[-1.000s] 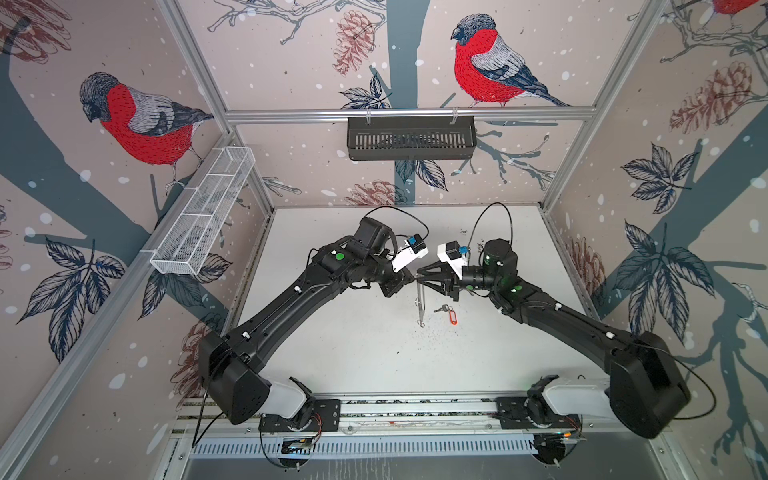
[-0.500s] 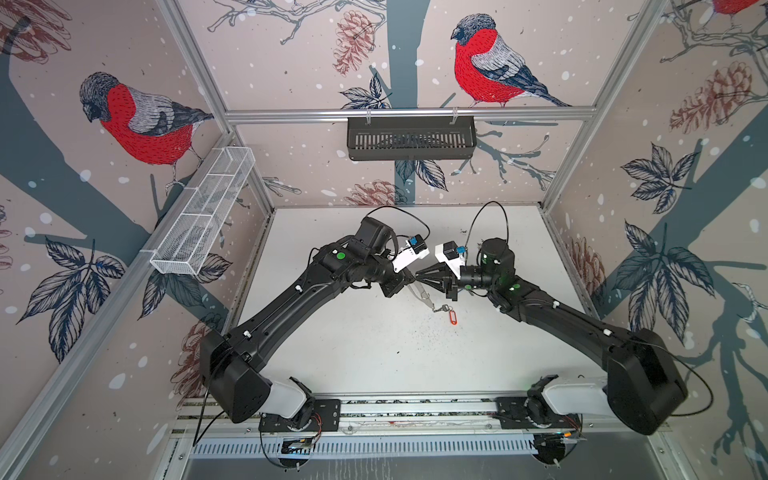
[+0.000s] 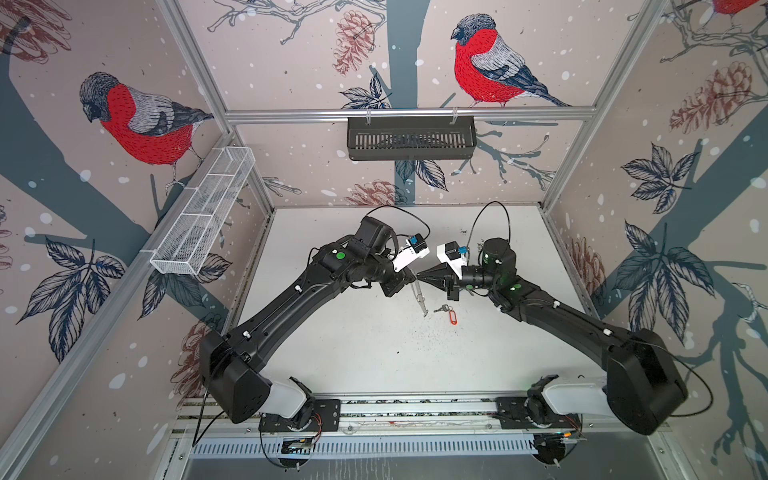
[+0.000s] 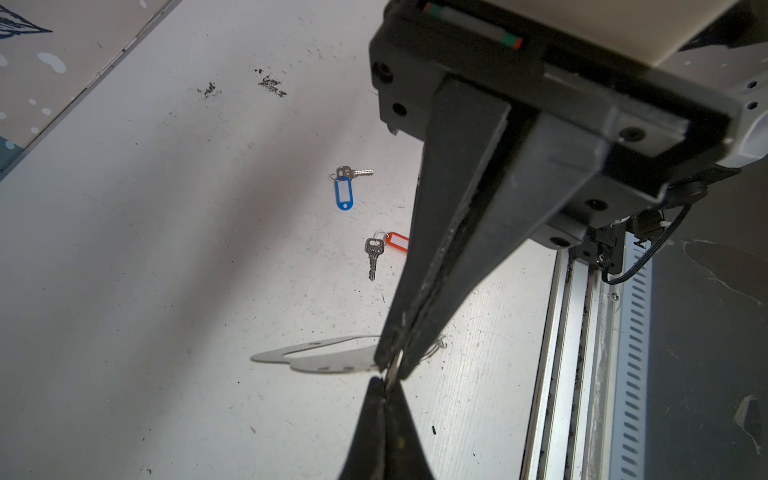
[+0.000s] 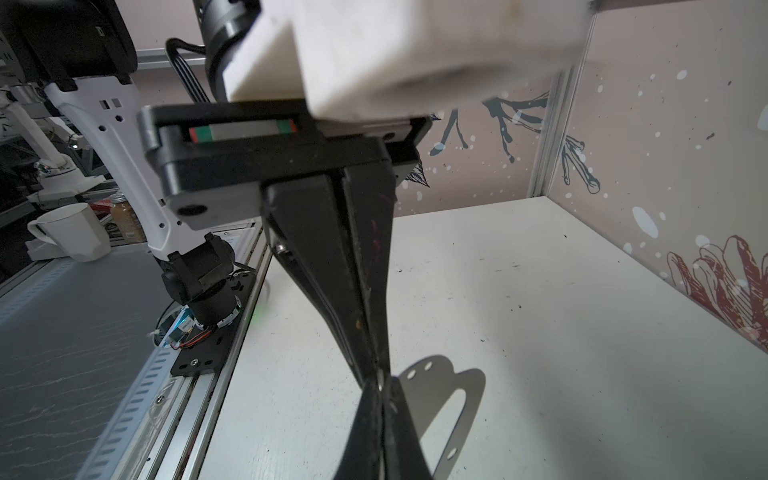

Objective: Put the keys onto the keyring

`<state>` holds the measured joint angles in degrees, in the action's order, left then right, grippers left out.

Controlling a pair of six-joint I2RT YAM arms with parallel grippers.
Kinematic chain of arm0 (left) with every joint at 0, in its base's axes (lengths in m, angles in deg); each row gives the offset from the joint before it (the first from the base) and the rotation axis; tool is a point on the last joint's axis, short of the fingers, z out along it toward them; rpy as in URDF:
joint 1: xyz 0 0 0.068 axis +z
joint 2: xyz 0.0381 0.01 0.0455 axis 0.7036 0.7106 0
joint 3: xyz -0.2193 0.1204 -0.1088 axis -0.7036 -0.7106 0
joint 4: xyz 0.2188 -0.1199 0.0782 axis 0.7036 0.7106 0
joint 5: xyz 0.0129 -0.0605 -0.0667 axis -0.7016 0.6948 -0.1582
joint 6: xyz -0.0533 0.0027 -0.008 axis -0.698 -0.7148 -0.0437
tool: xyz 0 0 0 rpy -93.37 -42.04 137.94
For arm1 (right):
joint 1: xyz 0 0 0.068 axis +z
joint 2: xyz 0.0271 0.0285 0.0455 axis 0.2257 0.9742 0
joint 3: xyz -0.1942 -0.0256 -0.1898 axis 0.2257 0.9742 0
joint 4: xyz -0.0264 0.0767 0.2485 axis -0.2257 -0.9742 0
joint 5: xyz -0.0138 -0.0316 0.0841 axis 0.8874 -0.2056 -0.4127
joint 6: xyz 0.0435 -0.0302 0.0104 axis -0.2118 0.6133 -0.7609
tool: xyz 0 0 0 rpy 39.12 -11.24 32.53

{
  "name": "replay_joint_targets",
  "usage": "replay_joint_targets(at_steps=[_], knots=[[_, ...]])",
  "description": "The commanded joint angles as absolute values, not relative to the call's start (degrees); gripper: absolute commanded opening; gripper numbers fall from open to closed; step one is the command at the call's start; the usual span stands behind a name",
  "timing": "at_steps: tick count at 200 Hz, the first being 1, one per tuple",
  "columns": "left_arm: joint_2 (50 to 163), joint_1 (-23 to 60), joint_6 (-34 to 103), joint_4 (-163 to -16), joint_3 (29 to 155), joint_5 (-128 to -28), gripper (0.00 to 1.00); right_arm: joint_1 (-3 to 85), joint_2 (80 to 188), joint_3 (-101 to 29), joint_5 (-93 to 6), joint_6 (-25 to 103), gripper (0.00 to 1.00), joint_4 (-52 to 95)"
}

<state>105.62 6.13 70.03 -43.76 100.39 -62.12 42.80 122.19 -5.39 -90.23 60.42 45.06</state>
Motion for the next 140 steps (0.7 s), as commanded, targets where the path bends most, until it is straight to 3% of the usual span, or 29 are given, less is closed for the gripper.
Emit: replay_joint_targets(at_steps=[1, 45, 86, 140], knots=[[103.35, 6.13, 69.40, -46.04, 99.22, -62.89, 0.09, 41.57, 121.59, -5.16, -92.35, 56.56, 0.00, 51.33], [98.27, 6.12, 67.43, -54.16, 93.82, -62.86, 0.10, 39.85, 121.53, -5.48, -97.25, 51.41, 0.00, 58.21], [94.14, 6.13, 66.44, -64.92, 88.67, -57.63, 0.19, 38.60, 123.44, -5.50, -102.64, 41.78, 0.00, 70.55], [90.63, 6.13, 64.85, -75.99, 83.25, -53.74, 0.22, 39.27, 125.65, -5.36, -103.81, 32.60, 0.00, 82.30]])
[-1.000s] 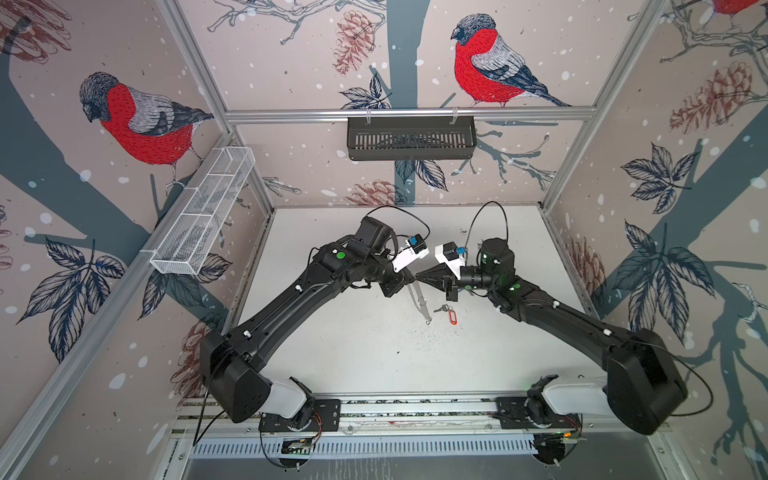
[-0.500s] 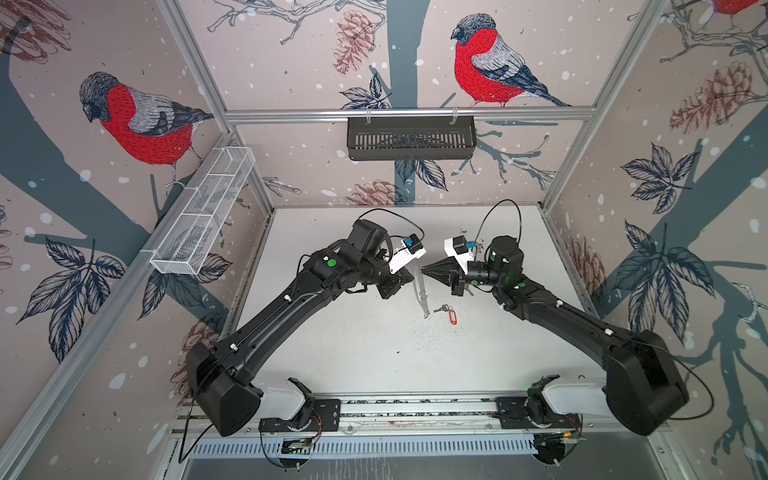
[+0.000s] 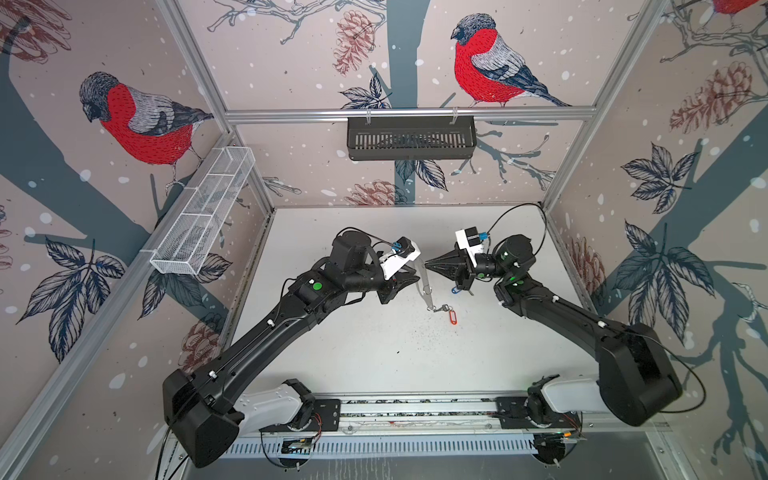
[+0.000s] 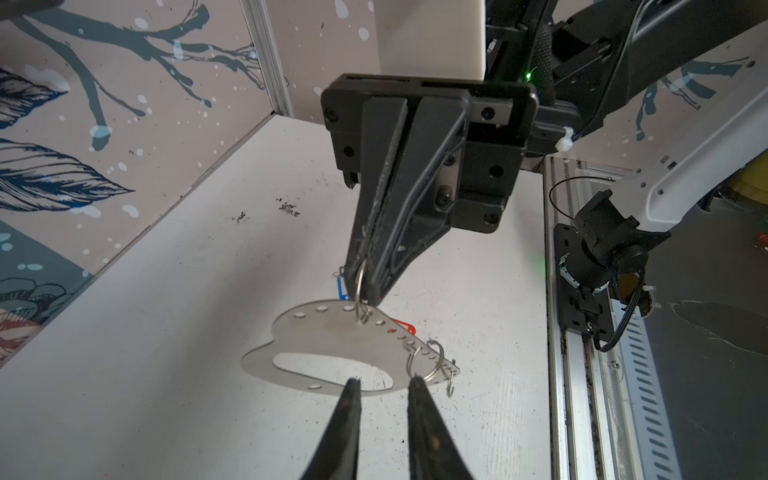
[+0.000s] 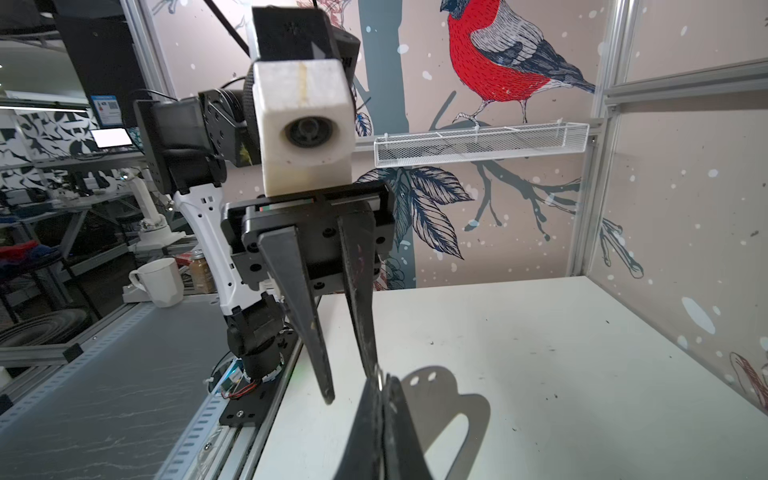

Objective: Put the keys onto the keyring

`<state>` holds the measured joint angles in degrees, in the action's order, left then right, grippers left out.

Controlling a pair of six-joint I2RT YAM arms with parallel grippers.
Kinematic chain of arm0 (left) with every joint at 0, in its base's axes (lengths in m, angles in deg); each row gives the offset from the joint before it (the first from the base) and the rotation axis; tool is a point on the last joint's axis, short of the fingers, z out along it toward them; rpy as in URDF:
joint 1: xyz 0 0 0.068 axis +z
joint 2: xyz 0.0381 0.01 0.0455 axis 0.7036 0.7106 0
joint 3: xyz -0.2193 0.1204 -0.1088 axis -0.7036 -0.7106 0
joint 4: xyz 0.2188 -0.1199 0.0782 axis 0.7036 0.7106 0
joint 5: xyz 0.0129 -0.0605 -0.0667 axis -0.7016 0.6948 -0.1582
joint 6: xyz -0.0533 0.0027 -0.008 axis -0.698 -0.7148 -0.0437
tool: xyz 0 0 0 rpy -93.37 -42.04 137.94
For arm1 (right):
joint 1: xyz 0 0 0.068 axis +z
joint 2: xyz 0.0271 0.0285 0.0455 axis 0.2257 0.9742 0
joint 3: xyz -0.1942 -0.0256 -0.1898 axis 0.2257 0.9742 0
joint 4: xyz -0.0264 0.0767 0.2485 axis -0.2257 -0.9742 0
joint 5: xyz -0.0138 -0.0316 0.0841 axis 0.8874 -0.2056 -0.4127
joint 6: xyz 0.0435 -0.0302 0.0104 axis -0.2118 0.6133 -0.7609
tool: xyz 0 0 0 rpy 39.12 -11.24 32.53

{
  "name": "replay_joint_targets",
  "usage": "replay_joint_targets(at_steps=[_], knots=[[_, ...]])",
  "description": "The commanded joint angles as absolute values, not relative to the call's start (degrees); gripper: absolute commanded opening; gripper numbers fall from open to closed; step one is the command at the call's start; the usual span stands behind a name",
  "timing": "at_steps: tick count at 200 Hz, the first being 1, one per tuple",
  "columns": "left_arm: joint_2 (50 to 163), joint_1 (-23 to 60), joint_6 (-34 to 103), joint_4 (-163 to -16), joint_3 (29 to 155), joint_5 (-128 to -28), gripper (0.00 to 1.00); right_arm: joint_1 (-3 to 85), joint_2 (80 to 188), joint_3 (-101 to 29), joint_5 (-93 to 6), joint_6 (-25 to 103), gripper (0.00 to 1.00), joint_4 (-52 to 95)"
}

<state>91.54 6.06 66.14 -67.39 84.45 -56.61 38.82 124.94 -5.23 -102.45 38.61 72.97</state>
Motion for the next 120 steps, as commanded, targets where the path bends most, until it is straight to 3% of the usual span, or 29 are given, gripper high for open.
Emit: replay_joint_targets(at_steps=[1, 85, 120], knots=[[90.62, 6.13, 64.84, -76.11, 83.16, -53.64, 0.22, 39.30, 125.67, -5.36, -103.82, 32.53, 0.00, 82.44], [89.26, 6.13, 63.99, -82.29, 79.87, -54.29, 0.22, 42.09, 127.45, -6.85, -103.76, 30.37, 0.00, 84.91], [88.08, 6.13, 63.90, -84.28, 78.72, -54.52, 0.15, 42.67, 127.58, -6.93, -103.82, 30.30, 0.00, 84.81]])
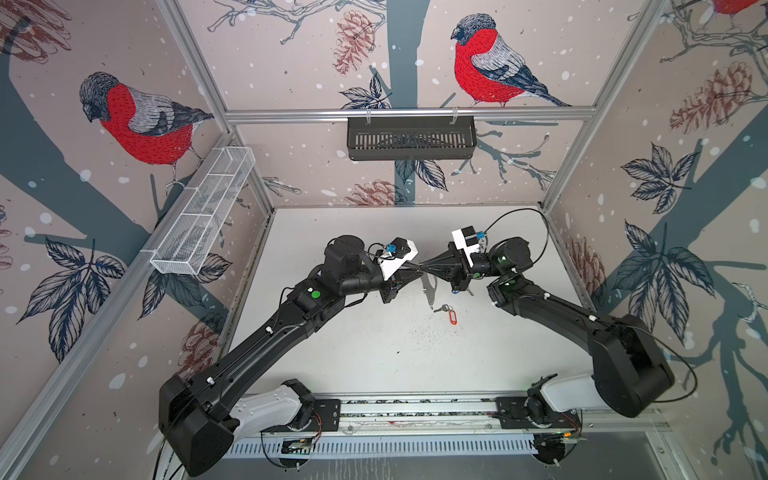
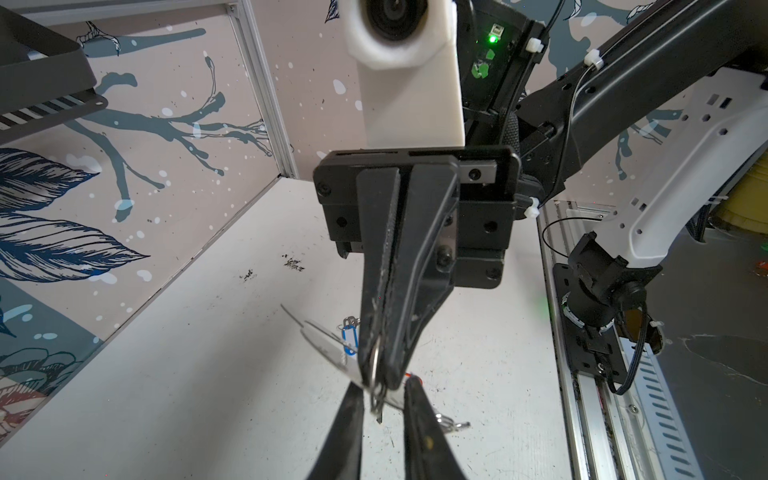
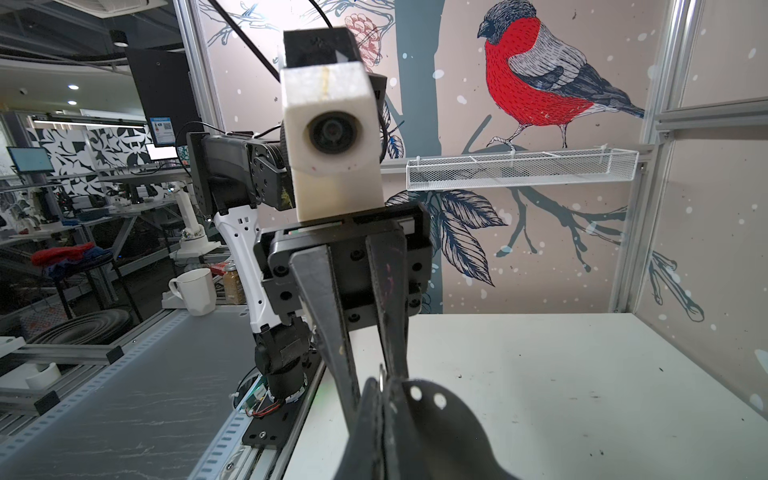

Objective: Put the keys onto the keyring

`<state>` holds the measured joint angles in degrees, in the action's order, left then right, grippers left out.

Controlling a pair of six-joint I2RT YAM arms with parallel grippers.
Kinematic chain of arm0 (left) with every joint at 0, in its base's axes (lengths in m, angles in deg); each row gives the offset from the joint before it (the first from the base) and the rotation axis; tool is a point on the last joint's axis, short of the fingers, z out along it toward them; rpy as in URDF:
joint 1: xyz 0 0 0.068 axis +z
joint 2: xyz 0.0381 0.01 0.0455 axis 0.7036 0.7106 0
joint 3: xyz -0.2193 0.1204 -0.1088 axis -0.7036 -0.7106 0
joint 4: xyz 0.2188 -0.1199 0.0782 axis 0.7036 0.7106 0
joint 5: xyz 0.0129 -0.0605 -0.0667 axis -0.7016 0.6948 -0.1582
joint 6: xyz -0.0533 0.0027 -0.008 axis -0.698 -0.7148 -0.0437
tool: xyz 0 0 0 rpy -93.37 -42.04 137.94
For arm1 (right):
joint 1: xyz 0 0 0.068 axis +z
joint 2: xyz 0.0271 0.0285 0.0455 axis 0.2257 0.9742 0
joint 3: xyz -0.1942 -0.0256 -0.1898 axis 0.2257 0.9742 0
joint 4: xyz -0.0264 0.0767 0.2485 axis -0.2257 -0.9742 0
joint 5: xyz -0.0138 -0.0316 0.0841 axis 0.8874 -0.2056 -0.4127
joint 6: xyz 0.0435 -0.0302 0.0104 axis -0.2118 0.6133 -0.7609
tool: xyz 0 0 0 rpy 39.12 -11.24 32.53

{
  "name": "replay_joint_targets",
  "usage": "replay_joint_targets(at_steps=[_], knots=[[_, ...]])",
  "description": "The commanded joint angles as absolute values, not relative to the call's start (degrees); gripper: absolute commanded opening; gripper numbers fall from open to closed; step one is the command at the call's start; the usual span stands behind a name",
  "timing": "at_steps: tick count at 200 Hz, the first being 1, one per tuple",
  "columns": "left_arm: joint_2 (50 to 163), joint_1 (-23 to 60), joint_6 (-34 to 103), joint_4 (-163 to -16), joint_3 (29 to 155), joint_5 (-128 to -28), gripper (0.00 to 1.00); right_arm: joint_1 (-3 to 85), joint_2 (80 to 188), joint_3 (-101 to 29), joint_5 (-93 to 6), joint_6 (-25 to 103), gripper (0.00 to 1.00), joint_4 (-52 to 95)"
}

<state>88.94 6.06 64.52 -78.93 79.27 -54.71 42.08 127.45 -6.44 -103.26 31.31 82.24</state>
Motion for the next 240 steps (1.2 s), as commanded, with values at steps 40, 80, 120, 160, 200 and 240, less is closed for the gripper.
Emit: replay_joint_targets(at_steps=[40, 80, 120, 160, 200, 240], knots=[[87.06, 6.13, 63.79, -85.18, 78.15, -54.94, 0.07, 42.88, 127.97, -6.73, -103.91, 30.21, 0.00, 84.60], [87.00, 6.13, 63.66, -85.49, 78.17, -54.51, 0.10, 42.88, 127.95, -6.40, -103.75, 30.31, 0.00, 84.27], [86.59, 6.13, 64.11, -83.95, 78.15, -53.77, 0.16, 42.51, 128.14, -6.41, -103.13, 30.77, 0.00, 83.72], [83.96, 6.10, 65.00, -83.26, 75.85, -54.94, 0.15, 42.01, 128.33, -6.54, -103.61, 30.59, 0.00, 83.81], [80.37, 6.09, 65.26, -86.39, 71.47, -58.56, 0.13, 41.90, 128.48, -6.79, -104.75, 29.43, 0.00, 84.68], [81.40, 6.21, 65.02, -87.74, 71.63, -57.86, 0.15, 42.15, 128.90, -7.53, -105.37, 28.98, 0.00, 84.56]])
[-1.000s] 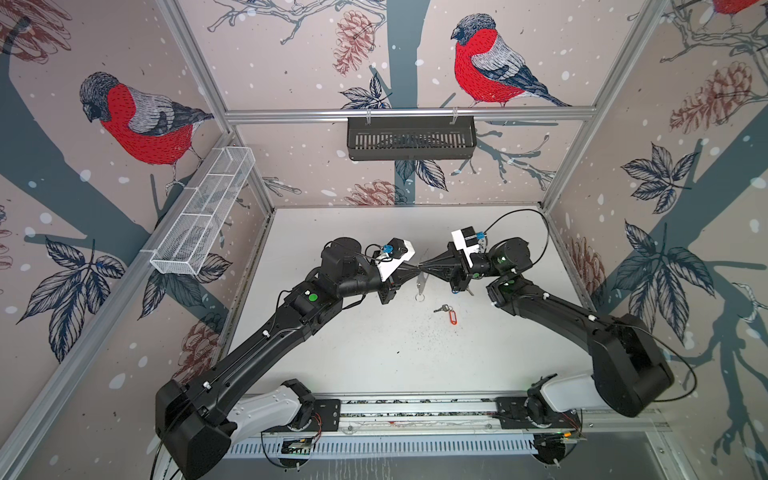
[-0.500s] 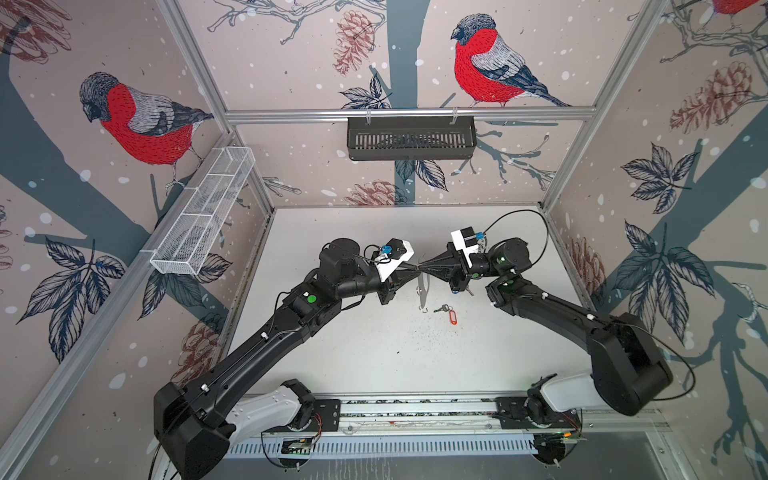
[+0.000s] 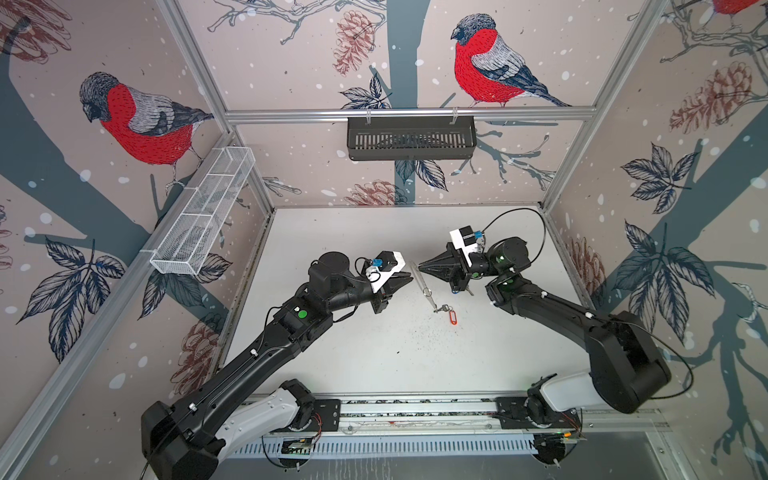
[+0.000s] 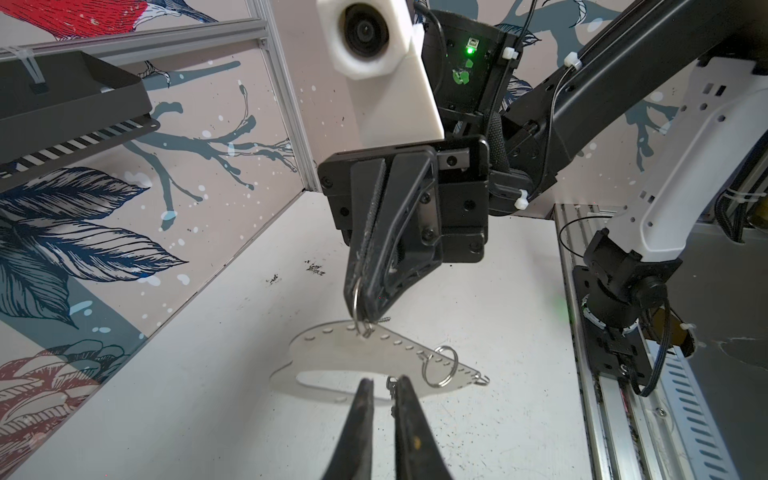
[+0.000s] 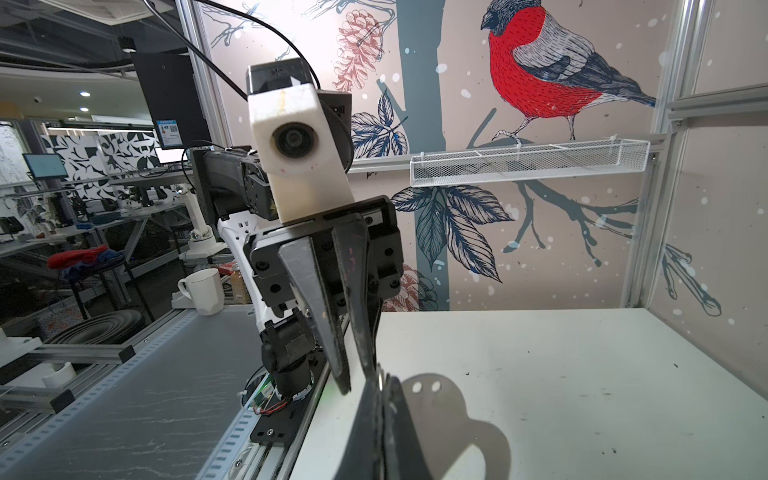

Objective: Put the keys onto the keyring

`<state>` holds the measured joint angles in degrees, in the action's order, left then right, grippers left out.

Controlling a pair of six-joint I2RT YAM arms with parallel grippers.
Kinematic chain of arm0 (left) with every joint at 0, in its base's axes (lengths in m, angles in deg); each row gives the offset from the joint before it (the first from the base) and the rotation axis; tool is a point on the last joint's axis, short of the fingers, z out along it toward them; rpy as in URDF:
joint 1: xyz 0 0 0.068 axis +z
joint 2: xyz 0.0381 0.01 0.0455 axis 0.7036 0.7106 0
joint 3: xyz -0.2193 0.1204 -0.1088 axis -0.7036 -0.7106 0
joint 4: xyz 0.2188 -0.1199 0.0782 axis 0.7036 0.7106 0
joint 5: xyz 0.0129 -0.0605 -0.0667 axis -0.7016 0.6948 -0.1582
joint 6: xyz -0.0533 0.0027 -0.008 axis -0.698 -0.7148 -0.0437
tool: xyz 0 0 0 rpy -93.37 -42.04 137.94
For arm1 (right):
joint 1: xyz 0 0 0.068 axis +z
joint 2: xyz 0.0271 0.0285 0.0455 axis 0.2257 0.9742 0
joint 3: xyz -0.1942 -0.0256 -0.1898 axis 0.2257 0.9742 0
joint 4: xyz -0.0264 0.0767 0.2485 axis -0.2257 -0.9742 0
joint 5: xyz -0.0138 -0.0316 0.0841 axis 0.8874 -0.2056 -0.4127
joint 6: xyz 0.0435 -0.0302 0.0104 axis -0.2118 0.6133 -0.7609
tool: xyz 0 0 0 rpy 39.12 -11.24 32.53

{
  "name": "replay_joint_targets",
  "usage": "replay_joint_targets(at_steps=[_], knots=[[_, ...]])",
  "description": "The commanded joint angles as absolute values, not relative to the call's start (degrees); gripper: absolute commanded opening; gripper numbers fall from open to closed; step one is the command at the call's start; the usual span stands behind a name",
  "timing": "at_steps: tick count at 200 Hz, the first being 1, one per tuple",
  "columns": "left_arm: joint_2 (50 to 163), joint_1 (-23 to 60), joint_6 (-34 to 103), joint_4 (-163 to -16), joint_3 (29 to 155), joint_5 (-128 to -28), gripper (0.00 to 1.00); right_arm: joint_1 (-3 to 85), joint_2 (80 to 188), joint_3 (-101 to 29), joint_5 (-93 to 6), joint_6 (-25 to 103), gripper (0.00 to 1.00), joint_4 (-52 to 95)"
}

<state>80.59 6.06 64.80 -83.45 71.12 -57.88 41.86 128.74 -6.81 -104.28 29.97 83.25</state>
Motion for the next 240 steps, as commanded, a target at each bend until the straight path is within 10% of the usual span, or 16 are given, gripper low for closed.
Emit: replay_joint_targets(at_steps=[1, 240], knots=[[81.44, 6.26, 65.05, -87.74, 71.68, -57.90, 0.15, 42.14, 128.97, -7.50, -105.35, 28.96, 0.00, 84.58], [83.11, 6.23, 63.64, -90.82, 72.88, -60.25, 0.00, 44.16, 128.94, -8.07, -105.73, 35.45, 0.00, 74.70]])
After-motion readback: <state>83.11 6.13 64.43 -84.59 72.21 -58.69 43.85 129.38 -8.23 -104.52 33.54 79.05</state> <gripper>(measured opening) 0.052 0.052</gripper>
